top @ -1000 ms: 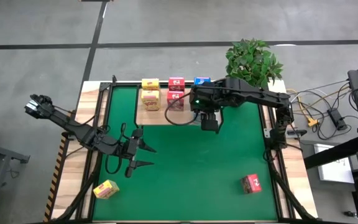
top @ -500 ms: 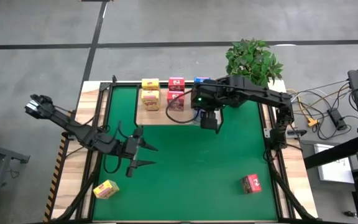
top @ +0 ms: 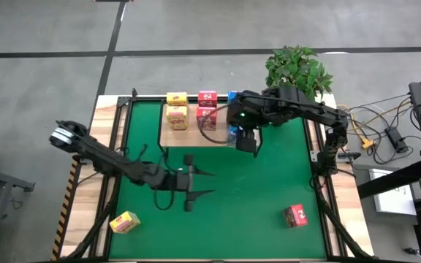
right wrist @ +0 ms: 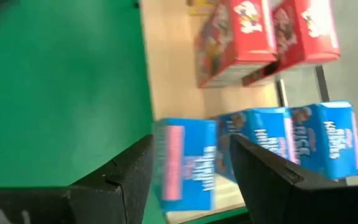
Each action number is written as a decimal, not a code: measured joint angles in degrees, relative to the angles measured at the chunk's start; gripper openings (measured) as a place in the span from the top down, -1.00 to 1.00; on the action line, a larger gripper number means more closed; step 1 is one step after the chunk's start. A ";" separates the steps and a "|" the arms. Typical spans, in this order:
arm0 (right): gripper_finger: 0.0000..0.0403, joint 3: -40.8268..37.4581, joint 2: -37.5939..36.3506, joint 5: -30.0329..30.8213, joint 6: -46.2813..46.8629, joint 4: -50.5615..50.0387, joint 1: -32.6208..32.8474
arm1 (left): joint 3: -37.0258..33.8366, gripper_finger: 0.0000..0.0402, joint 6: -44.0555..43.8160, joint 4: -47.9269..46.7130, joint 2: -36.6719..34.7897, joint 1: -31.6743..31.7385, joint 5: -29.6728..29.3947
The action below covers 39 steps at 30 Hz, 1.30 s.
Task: Stack cereal on shelf
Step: Put the blue cereal box on the shelf aligned with the other blue cereal boxes
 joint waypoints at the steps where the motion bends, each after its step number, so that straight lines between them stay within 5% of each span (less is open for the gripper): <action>1: 0.02 -0.02 -0.40 -0.02 0.28 0.00 0.83 | 0.86 0.00 0.23 0.56 1.74 0.66 -0.22; 8: 0.28 -0.13 -2.10 0.36 2.76 1.08 9.46 | 6.42 0.00 2.14 2.57 11.28 4.91 -0.33; 18: 0.91 -8.63 -2.43 12.40 10.58 0.87 21.55 | 7.18 0.00 1.96 4.25 16.09 6.24 -0.35; 30: 0.95 -33.58 -10.55 29.69 19.00 5.70 22.79 | 7.18 0.00 2.11 2.19 16.09 8.04 -0.37; 39: 0.95 -49.22 -20.66 31.44 15.75 23.12 22.06 | 7.18 0.00 1.72 1.17 16.09 10.91 -0.40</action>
